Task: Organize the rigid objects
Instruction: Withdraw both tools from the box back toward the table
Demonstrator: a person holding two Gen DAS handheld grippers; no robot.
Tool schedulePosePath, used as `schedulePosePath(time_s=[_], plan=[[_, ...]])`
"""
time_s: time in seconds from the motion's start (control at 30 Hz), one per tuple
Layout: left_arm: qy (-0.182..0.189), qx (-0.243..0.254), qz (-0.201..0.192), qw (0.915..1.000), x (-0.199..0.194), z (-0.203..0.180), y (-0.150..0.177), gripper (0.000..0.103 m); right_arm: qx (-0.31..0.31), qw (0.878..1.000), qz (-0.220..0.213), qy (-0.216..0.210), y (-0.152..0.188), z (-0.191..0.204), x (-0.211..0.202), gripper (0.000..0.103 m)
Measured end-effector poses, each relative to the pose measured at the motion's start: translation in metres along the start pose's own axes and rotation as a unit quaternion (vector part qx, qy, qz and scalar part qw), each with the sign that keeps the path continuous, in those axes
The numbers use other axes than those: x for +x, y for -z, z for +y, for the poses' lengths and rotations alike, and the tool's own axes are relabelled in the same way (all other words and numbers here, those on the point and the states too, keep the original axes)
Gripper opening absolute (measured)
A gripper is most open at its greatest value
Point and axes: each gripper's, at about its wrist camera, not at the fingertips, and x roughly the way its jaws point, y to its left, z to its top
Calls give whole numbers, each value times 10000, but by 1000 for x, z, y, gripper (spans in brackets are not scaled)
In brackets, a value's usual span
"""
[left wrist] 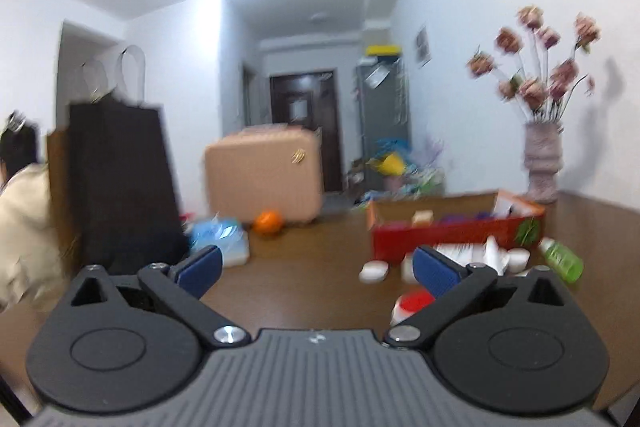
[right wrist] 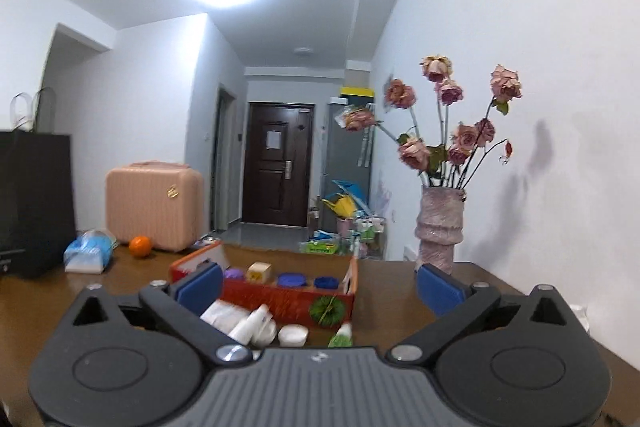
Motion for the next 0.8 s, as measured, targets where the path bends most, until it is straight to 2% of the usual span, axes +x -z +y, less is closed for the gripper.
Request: schedulePosePath(time_s=[0.1,0.2,0.27,0.53,0.8], plan=[[209,112,306,9993,-3,-5,14,103,90,9991,345,-239,28,9,-13,103],[555,147,672,9961,-1,-13,22,103,416,9935,1011,-327,51,18,-12,103],[623,118,821,9946,2,-14,28,103,599,9890,1312,-339,60,22,-6,103],[716,6,1184,9904,17,-13,37,103,678,9881,1349,-295,70,24,3,103],[648,-109,1584,9852,48,-15,38,103,796,9846,1535,-243,74,9,30,85]])
